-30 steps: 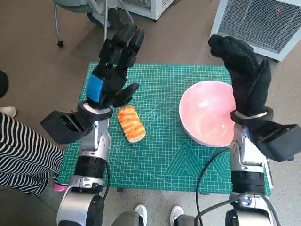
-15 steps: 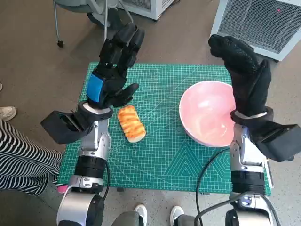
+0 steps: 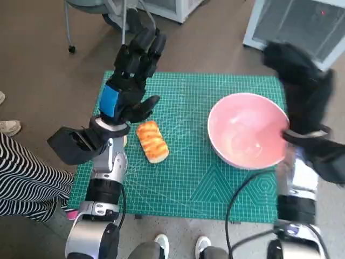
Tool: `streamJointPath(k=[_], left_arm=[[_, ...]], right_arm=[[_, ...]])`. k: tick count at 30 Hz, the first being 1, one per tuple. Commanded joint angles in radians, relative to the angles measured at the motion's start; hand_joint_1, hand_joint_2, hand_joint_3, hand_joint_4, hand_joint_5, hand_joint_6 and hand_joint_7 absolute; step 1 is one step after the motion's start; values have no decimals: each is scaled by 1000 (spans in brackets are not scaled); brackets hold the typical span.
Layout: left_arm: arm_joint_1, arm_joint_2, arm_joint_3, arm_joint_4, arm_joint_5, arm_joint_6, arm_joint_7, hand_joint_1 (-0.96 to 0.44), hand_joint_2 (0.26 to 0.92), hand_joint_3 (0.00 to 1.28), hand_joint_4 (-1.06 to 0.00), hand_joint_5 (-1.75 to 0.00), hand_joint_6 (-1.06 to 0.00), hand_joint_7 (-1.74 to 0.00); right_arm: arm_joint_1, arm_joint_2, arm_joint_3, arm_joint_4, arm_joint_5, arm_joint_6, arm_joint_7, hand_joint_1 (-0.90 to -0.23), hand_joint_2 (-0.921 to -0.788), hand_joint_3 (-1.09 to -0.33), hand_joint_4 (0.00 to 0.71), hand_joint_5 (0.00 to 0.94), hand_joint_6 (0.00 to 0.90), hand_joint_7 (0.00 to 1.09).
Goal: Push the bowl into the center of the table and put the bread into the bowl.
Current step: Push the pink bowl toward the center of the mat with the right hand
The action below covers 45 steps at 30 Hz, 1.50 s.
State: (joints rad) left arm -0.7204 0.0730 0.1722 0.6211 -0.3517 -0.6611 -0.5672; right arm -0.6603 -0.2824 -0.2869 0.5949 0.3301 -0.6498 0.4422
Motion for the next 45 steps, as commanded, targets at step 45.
streamJointPath(k=[45], left_arm=[[6, 18, -2, 6, 11, 0, 7, -679, 921, 361, -119, -1, 1, -411]], right_arm=[[-77, -11, -158, 699, -35, 215, -251, -640, -921, -848, 77, 0, 21, 280]])
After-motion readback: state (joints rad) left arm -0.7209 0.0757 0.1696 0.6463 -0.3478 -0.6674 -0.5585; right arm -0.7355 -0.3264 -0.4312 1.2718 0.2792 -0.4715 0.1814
